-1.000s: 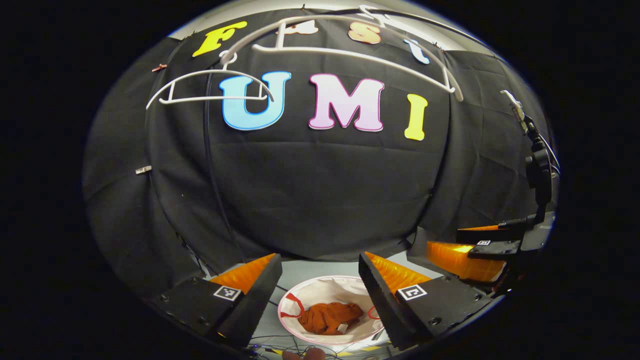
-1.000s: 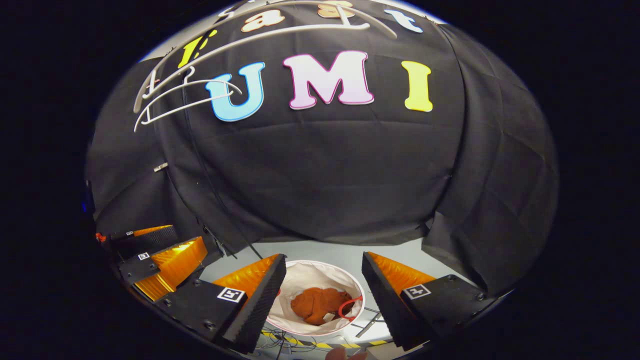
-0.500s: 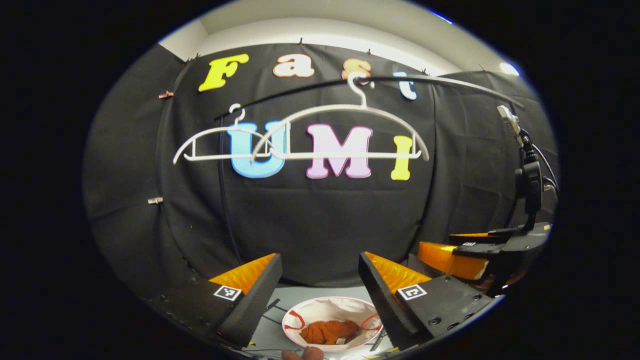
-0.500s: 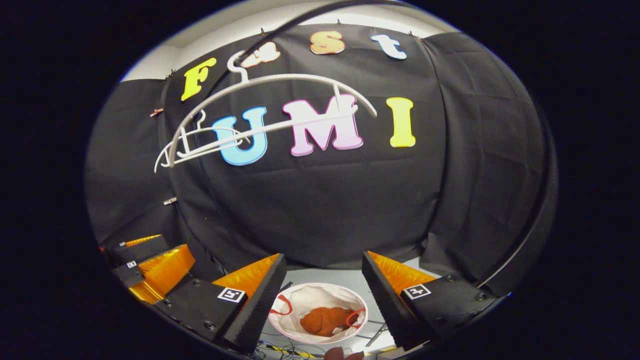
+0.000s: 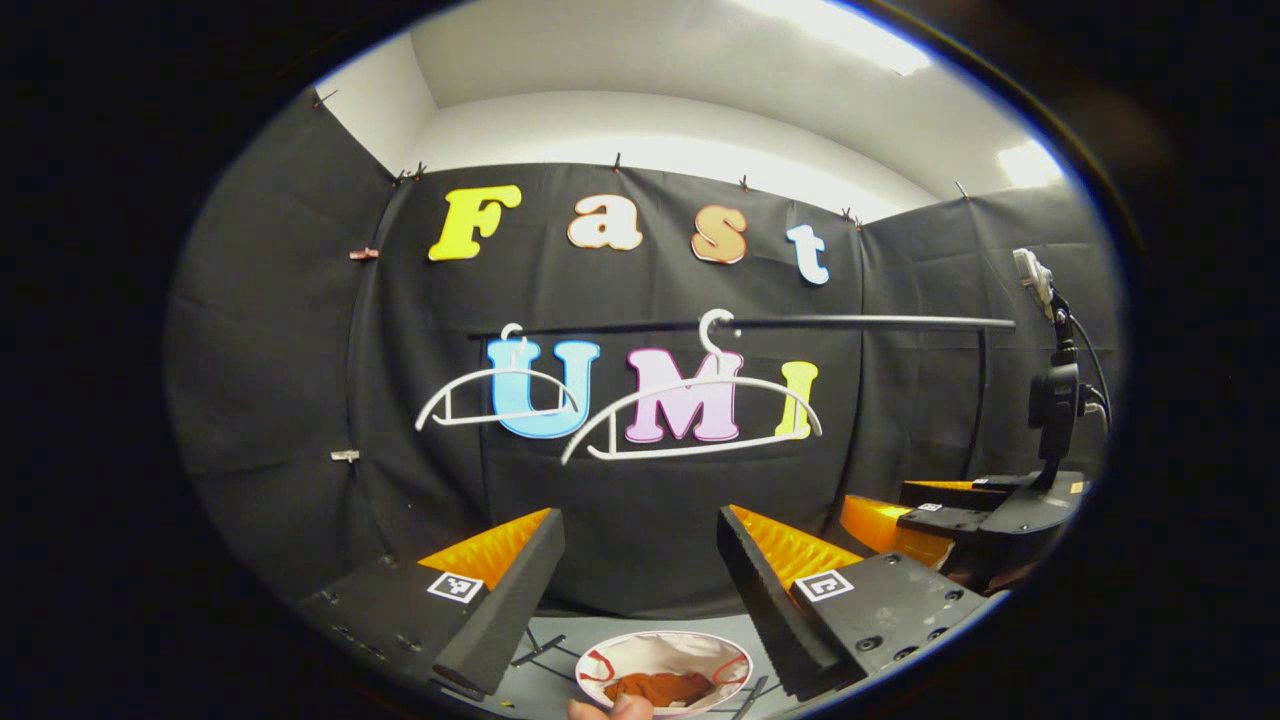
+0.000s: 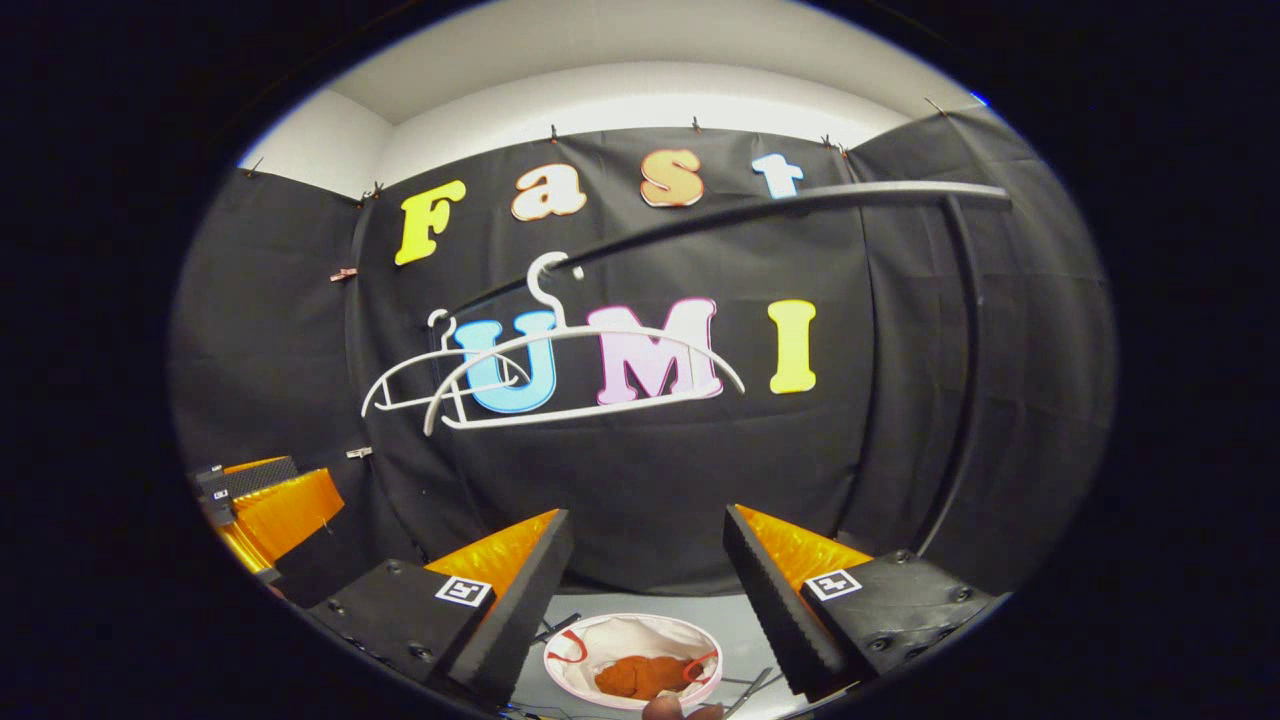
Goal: Grasp the clothes on the hanger with both hands and then place them into the laundry hamper below.
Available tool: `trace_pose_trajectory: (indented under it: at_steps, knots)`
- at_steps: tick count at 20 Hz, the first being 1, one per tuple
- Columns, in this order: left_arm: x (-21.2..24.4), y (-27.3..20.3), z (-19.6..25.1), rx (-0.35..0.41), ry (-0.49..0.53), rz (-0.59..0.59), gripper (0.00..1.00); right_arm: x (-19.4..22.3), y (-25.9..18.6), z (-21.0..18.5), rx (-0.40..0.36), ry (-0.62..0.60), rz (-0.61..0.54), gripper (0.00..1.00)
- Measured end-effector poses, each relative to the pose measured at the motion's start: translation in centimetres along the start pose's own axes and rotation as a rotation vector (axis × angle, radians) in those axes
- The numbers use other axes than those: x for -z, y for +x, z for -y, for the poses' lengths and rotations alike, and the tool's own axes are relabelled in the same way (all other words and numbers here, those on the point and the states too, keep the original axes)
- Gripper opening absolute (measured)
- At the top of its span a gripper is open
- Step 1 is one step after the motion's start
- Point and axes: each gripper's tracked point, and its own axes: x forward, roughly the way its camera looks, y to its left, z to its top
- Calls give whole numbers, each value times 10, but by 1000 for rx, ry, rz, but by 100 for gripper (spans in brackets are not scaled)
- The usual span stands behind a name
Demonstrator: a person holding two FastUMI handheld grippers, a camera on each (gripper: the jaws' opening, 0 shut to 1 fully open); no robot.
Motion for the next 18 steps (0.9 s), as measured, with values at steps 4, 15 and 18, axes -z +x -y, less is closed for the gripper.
trace_pose_trajectory:
  at_steps: [4,15,18]
  knots:
    - [-38,-40,-6,-7,-1,45,96,-33,-33,-16,-1,2,56,98]
    - [-53,-116,-18,-34,-9,44,96,-94,-121,-23,19,-45,182,97]
    - [-41,-125,-22,-46,5,21,97,-87,-134,-16,36,-65,175,97]
